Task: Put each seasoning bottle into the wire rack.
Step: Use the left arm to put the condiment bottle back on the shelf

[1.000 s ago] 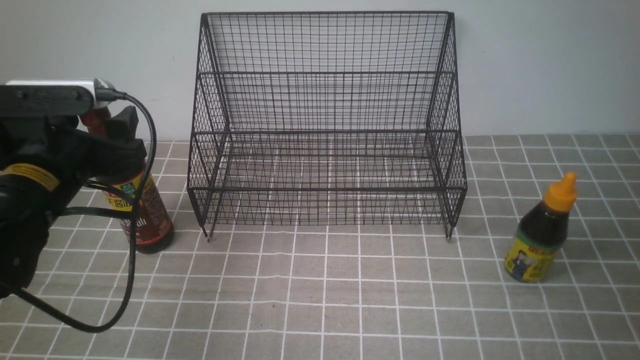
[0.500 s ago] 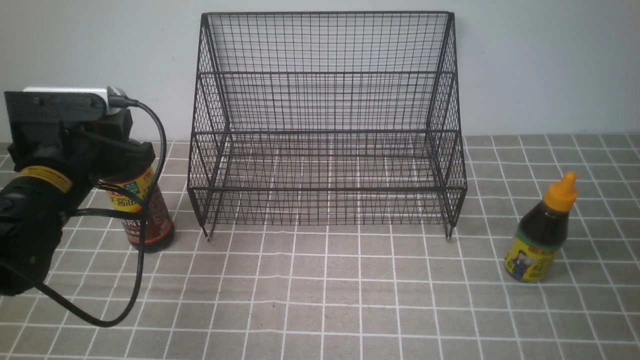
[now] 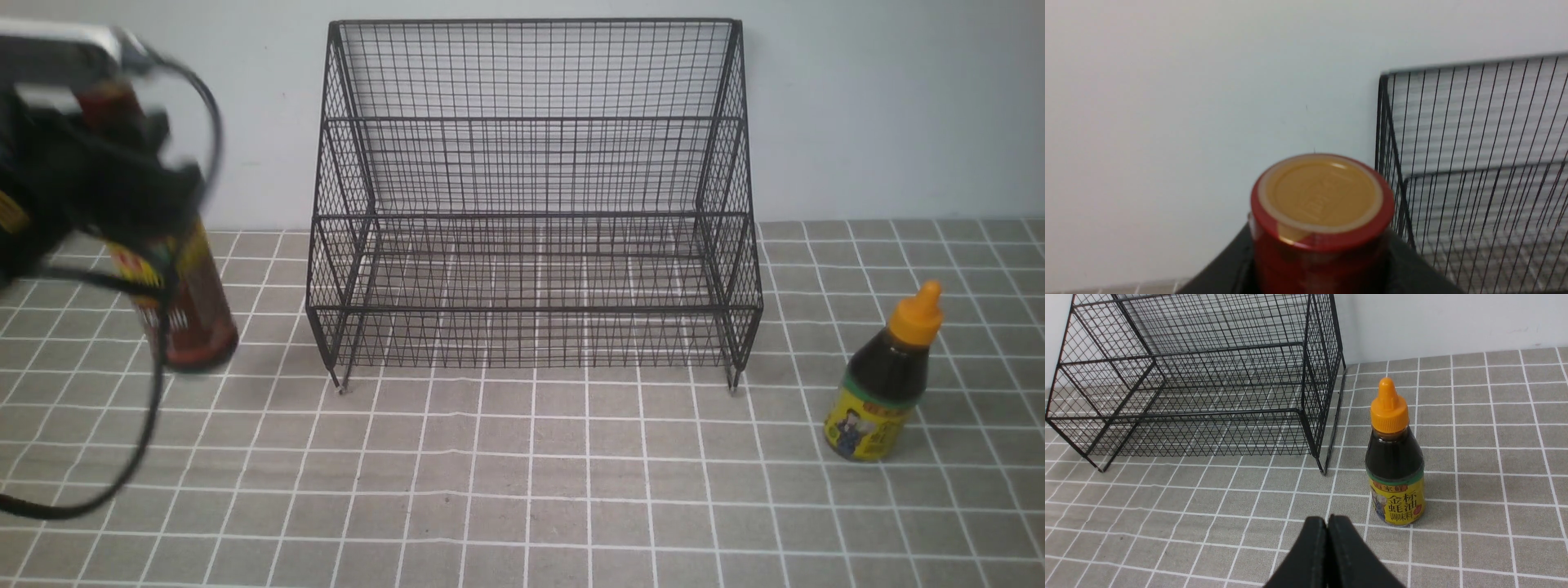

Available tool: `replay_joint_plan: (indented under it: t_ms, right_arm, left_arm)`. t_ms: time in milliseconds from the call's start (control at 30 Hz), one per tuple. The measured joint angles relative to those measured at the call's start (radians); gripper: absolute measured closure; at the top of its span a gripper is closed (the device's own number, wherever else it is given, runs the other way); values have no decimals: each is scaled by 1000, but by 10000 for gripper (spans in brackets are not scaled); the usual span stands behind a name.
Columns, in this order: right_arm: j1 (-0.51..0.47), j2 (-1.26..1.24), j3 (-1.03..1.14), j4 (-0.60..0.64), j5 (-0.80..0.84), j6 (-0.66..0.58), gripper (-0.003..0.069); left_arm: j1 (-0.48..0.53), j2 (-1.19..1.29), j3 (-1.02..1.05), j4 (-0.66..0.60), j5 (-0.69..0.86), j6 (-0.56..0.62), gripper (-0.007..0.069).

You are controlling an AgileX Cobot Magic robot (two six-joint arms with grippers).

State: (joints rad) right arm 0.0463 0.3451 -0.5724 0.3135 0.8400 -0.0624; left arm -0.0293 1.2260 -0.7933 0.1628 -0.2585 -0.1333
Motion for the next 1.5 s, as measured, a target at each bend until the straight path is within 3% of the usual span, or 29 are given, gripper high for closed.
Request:
replay_joint_plan:
  t_ms: [200, 233, 433, 967, 1233, 1367, 1500]
  right_arm:
    - [0, 0, 0, 0, 0, -2, 670]
    - [0, 0, 0, 0, 0, -2, 670]
    - [0, 0, 0, 1, 0, -2, 670]
    - [0, 0, 0, 4, 0, -4, 670]
    - [0, 0, 0, 4, 0, -4, 670]
    - [0, 0, 0, 4, 0, -5, 670]
    - [0, 1, 0, 4, 1, -5, 670]
  left_arm:
    - [0, -59, -90, 127, -14, -226, 359]
    - [-4, -58, -107, 191, -33, -313, 359]
    - [-42, 29, -209, 361, -129, -536, 359]
    - [-142, 429, -571, 387, -162, -557, 359]
    - [-142, 543, -591, 396, -155, -556, 359]
    - [-142, 576, -591, 476, -155, -563, 359]
    - [-142, 580, -583, 661, -165, -594, 359]
